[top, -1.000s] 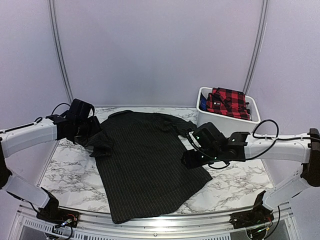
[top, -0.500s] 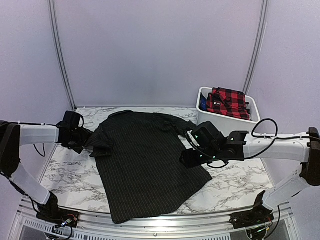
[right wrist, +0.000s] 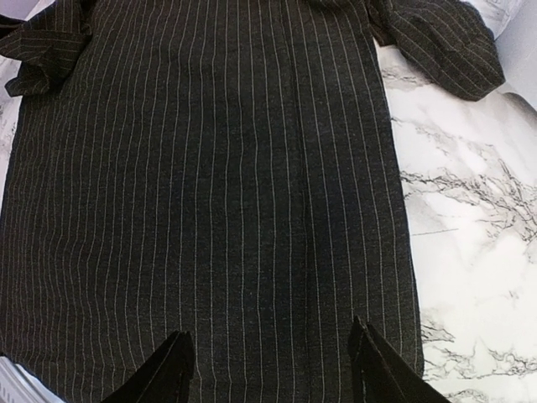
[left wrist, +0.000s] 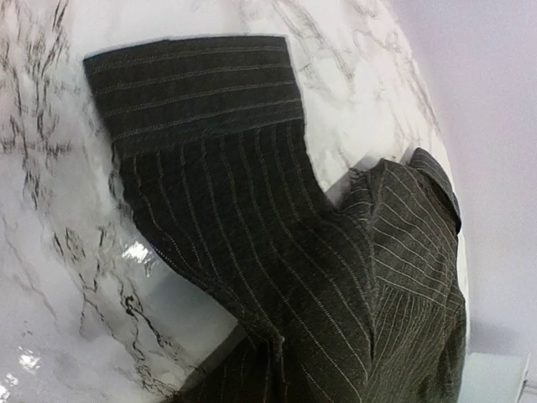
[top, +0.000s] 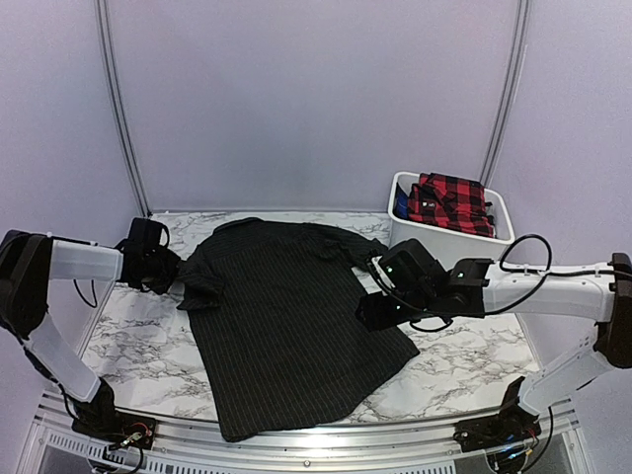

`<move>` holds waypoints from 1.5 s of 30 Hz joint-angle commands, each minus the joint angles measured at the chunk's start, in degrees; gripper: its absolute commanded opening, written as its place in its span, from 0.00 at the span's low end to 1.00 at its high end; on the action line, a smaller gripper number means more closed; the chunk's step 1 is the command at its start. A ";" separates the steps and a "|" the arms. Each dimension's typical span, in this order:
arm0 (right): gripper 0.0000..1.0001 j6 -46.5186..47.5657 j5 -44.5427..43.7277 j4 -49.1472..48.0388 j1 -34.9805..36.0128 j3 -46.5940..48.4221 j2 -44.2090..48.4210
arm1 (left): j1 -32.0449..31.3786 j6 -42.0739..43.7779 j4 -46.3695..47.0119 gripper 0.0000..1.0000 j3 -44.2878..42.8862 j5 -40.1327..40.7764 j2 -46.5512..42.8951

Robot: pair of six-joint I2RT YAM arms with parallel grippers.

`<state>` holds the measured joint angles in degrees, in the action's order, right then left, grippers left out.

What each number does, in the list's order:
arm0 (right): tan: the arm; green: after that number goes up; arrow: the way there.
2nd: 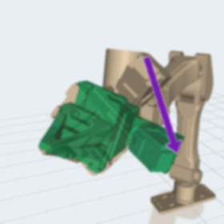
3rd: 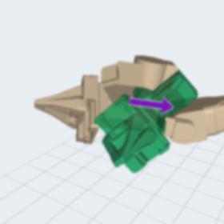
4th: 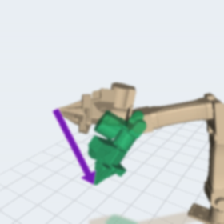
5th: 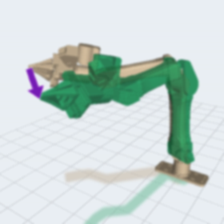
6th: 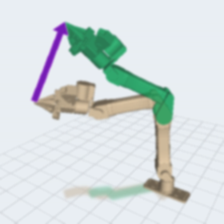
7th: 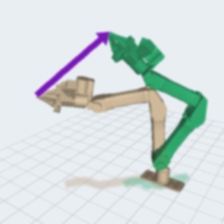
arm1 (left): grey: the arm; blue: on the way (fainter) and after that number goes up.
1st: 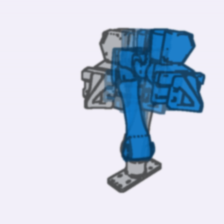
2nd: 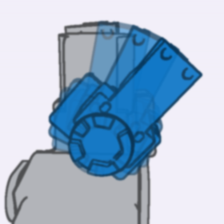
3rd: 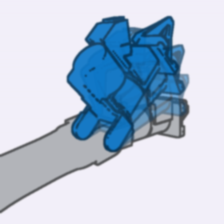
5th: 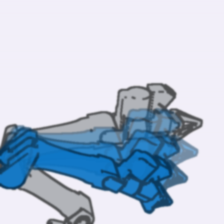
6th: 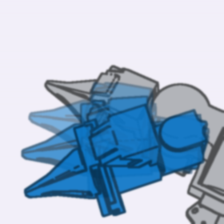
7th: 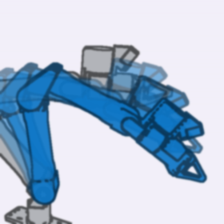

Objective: Fold and stack the long sleeve shirts
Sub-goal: Pick up the sleeve from the center of the board, then place the sleeve at the center of the board, then pick up the sleeve from the center of the board.

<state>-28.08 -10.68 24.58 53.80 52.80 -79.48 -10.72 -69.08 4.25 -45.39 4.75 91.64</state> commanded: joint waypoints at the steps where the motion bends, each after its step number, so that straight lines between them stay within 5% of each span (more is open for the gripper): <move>1: 0.59 -0.58 -1.47 1.00 0.58 0.82 1.81 | -2.90 10.90 -1.99 0.00 -3.53 4.68 -5.47; 11: 0.59 -0.46 -2.26 0.53 0.59 1.25 0.79 | -25.27 30.72 -10.50 0.00 -4.50 3.65 -7.01; 17: 0.59 0.17 -1.05 -0.18 0.60 3.06 -1.96 | -30.92 33.01 -11.72 0.47 -0.54 0.95 -5.62; 21: 0.59 0.48 -1.00 -0.08 0.56 4.06 -2.77 | -31.03 29.44 -11.93 0.67 1.00 2.56 -12.47; 27: 0.59 0.39 -0.62 -0.33 0.60 4.54 -3.34 | -28.36 21.18 -20.02 0.70 1.04 12.50 -21.98; 30: 0.59 0.39 -0.26 -0.44 0.68 4.82 -3.72 | -22.55 20.52 -20.69 0.68 2.07 10.13 -22.60; 45: 0.59 0.18 -0.06 -0.98 1.13 5.53 -3.56 | -7.25 30.78 -12.77 0.69 -6.67 -1.79 -1.21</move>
<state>-28.03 -10.59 24.38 54.43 56.42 -83.88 -19.68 -41.65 -10.83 -49.08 5.98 87.39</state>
